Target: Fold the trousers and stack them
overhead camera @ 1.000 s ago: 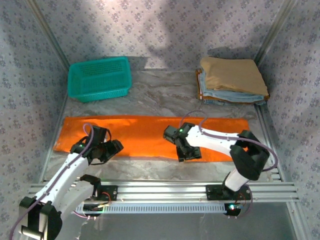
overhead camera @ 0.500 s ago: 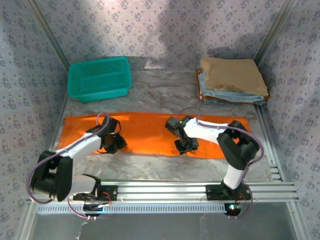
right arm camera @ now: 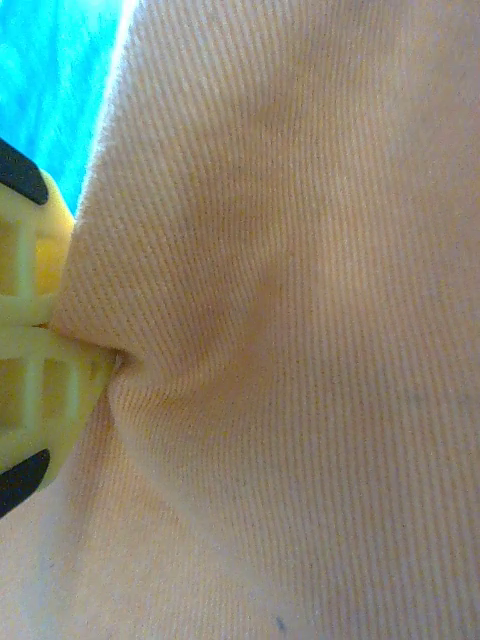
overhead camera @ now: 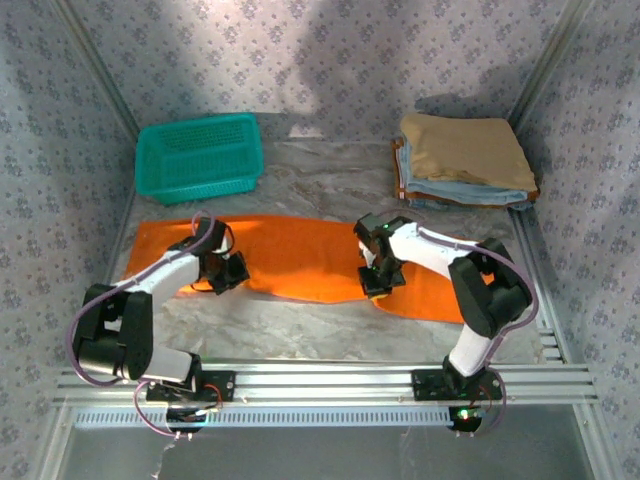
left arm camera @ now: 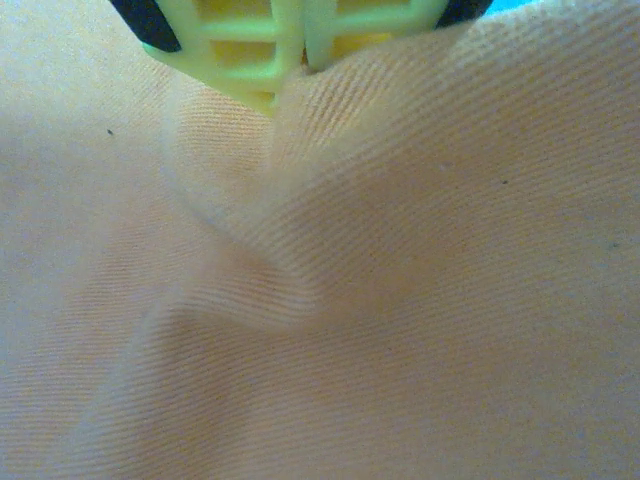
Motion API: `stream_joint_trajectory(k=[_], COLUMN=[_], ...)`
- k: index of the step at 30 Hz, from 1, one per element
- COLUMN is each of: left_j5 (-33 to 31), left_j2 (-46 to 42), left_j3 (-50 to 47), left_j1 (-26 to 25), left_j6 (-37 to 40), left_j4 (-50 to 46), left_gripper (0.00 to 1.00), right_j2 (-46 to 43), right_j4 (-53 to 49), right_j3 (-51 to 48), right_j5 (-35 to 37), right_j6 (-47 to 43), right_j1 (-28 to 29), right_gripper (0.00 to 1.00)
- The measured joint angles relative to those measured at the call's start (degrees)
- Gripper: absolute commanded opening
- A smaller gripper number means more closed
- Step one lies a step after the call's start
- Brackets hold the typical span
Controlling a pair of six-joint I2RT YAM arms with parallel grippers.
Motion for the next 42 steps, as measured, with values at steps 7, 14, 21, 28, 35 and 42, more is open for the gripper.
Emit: stream_joint_trajectory(k=[7, 14, 21, 28, 35, 42], left_j5=[0.81, -5.16, -6.60, -7.26, -1.77, 1.44], left_j2=[2.58, 0.33, 6.01, 21.57, 19.89, 10.95], left_j3=[7.69, 12.94, 20.15, 22.45, 13.97, 2.78], left_j1=[2.71, -3.93, -7.52, -6.75, -2.36, 0.79], left_j6=[2.67, 4.04, 2.49, 2.08, 0.13, -0.87], left_j4=[-3.56, -10.51, -9.09, 0.57, 11.15, 15.43], left_gripper=[0.52, 0.53, 0.50, 0.48, 0.48, 0.54], right_j2=[1.84, 1.11, 3.06, 14.73, 14.82, 16.04], right_j4=[-1.73, -3.74, -3.50, 0.50, 0.11, -2.36], right_j3=[6.86, 7.17, 13.49, 15.30, 15.32, 17.49], right_j5=[-10.82, -11.02, -4.02, 0.52, 1.20, 4.70], right_j6=[-2.91, -2.25, 4.92, 8.33, 8.50, 8.52], right_j1=[-5.81, -6.05, -4.50, -7.02, -12.35, -15.39], right_gripper=[0.39, 0.44, 0.26, 0.30, 0.42, 0.42])
